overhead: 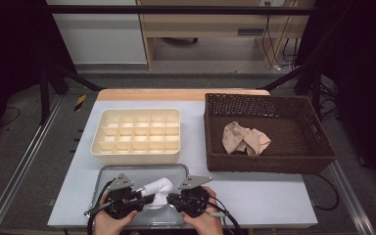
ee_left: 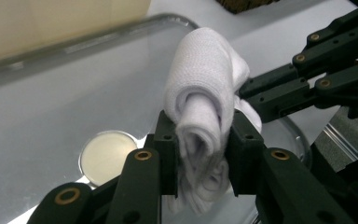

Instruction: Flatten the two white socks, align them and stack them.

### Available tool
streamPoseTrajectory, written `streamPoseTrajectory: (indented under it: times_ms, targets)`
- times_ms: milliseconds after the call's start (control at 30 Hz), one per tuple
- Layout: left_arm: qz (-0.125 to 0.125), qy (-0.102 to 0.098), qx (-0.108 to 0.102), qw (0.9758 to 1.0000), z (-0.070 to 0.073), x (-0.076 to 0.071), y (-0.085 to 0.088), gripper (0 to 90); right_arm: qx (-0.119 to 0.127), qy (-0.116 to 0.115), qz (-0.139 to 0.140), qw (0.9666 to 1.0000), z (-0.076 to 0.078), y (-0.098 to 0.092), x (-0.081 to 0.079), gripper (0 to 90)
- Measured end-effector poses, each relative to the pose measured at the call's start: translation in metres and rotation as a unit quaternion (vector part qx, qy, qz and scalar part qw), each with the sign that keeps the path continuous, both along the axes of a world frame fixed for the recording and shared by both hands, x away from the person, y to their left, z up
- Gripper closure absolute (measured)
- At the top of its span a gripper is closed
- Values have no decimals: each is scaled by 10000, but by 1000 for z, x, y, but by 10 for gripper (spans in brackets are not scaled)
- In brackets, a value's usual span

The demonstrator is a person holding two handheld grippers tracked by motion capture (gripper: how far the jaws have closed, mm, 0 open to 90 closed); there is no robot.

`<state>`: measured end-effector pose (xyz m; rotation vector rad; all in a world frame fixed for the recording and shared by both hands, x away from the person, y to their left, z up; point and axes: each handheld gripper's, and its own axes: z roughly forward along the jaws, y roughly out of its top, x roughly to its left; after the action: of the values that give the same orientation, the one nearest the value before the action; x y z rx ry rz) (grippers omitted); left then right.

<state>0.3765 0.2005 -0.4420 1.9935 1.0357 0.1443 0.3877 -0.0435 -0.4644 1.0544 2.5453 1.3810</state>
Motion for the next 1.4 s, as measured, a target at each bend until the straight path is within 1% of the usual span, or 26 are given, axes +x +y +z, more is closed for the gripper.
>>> streamPoseTrajectory:
  times_ms: [33,67,100,133,167,200,233,267,300,400,500,533,567,633,700,733,900,933,967,1000,1067,1167,1233,1300,1333,1400]
  targets:
    - [-13,-64,25,10000,3,0,1,687,49,-71,-31,10000,4,-4,1,788]
    - [-26,-151,67,9999,7,1,1,687,135,-214,-171,9995,11,-14,2,751]
    - [-26,-151,67,9999,7,1,1,687,135,-214,-171,9995,11,-14,2,751]
    - [-51,-190,85,9998,9,2,1,687,211,-283,-364,9987,16,-24,5,707]
    - [-62,-206,81,9997,11,2,2,687,201,-313,-416,9984,17,-28,5,698]
    - [-62,-206,81,9997,11,2,2,686,201,-313,-416,9984,17,-28,5,698]
    - [-70,-235,74,9997,13,3,3,687,45,-446,-566,9974,18,-40,7,674]
    - [-70,-235,74,9997,13,3,3,686,-43,-486,-623,9969,17,-45,8,668]
    - [-64,-270,83,9996,14,3,3,686,-43,-486,-623,9969,17,-45,8,668]
    - [-39,-316,86,9995,18,4,7,686,-193,-471,-808,9954,14,-61,10,657]
    - [31,-327,72,9994,20,6,11,685,-239,-456,-993,9937,13,-78,11,641]
    - [48,-342,61,9994,20,6,13,685,-239,-456,-993,9937,13,-78,11,641]
    - [88,-371,63,9993,22,7,17,685,-274,-458,-1071,9928,14,-84,12,629]
    - [121,-382,47,9992,23,7,18,685,-354,-488,-1142,9916,14,-88,12,618]
    - [155,-391,42,9991,24,8,21,685,-384,-503,-1158,9913,14,-91,12,610]
    - [173,-407,50,9990,25,9,23,685,-424,-532,-1198,9905,14,-95,13,601]
    - [298,-451,52,9985,29,11,30,684,-431,-509,-1277,9896,14,-105,13,592]
    - [334,-460,58,9984,31,12,33,684,-435,-505,-1362,9884,15,-111,13,585]
    - [334,-460,58,9984,31,12,33,684,-435,-505,-1362,9884,15,-111,13,585]
    - [369,-469,63,9982,33,14,36,684,-440,-510,-1439,9873,15,-118,13,577]
    - [396,-481,72,9980,34,16,38,684,-454,-522,-1471,9867,15,-121,13,576]
    - [471,-484,87,9977,35,19,42,683,-472,-520,-1642,9839,15,-132,12,561]
    - [513,-495,125,9974,35,20,44,683,-448,-532,-1729,9825,14,-138,12,549]
    - [535,-492,117,9973,36,22,46,682,-419,-505,-1796,9815,14,-143,11,543]
    - [556,-514,115,9971,38,22,48,683,-399,-533,-1860,9803,14,-147,11,530]
    - [566,-527,104,9970,40,23,49,683,-389,-530,-1889,9798,15,-148,11,524]
